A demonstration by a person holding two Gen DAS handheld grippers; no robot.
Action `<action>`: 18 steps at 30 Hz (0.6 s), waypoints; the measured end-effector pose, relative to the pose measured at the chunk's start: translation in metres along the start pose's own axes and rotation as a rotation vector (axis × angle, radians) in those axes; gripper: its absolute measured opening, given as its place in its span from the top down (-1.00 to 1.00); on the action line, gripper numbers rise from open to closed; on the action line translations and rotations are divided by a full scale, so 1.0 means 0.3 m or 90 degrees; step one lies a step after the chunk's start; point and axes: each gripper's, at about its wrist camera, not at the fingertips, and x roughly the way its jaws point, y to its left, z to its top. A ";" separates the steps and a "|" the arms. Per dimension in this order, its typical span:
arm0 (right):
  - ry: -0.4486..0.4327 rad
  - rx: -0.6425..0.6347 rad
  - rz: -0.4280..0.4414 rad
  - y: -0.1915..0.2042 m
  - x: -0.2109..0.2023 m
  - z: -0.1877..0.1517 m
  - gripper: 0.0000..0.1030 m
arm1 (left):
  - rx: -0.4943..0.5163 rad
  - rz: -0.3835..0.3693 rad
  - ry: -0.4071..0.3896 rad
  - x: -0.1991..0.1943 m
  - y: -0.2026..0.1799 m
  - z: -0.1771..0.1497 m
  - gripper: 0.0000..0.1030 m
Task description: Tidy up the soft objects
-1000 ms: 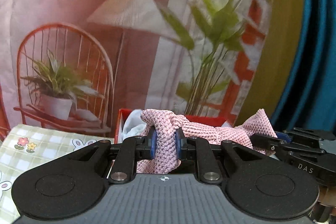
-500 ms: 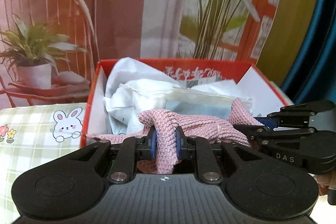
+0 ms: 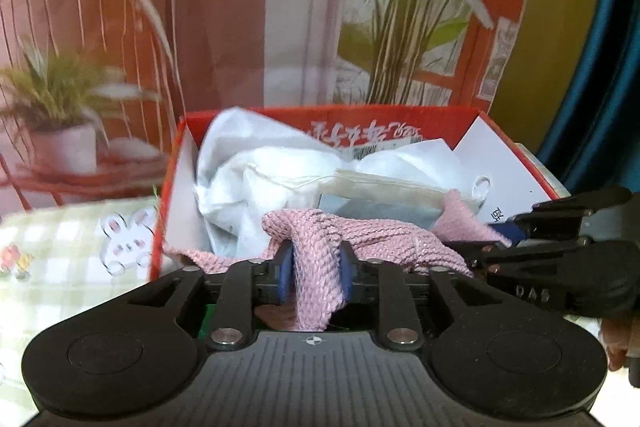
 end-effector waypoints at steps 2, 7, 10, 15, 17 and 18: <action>-0.023 0.022 -0.002 -0.013 -0.023 -0.007 0.44 | 0.003 0.008 -0.021 -0.043 -0.002 0.003 0.08; -0.093 0.050 -0.009 -0.048 -0.137 -0.011 -0.31 | -0.012 0.015 -0.081 -0.166 0.001 0.017 -0.90; -0.123 0.033 -0.016 -0.032 -0.218 -0.006 -0.58 | -0.018 0.034 -0.103 -0.239 -0.014 0.022 -1.00; -0.174 0.026 -0.020 0.008 -0.341 -0.011 -0.99 | 0.000 0.064 -0.117 -0.344 -0.048 0.019 -1.00; -0.176 0.030 -0.019 0.021 -0.381 -0.012 -0.99 | 0.020 0.093 -0.126 -0.391 -0.071 0.009 -1.00; -0.179 0.031 -0.020 0.028 -0.403 -0.014 -0.99 | 0.026 0.105 -0.134 -0.414 -0.079 0.003 -1.00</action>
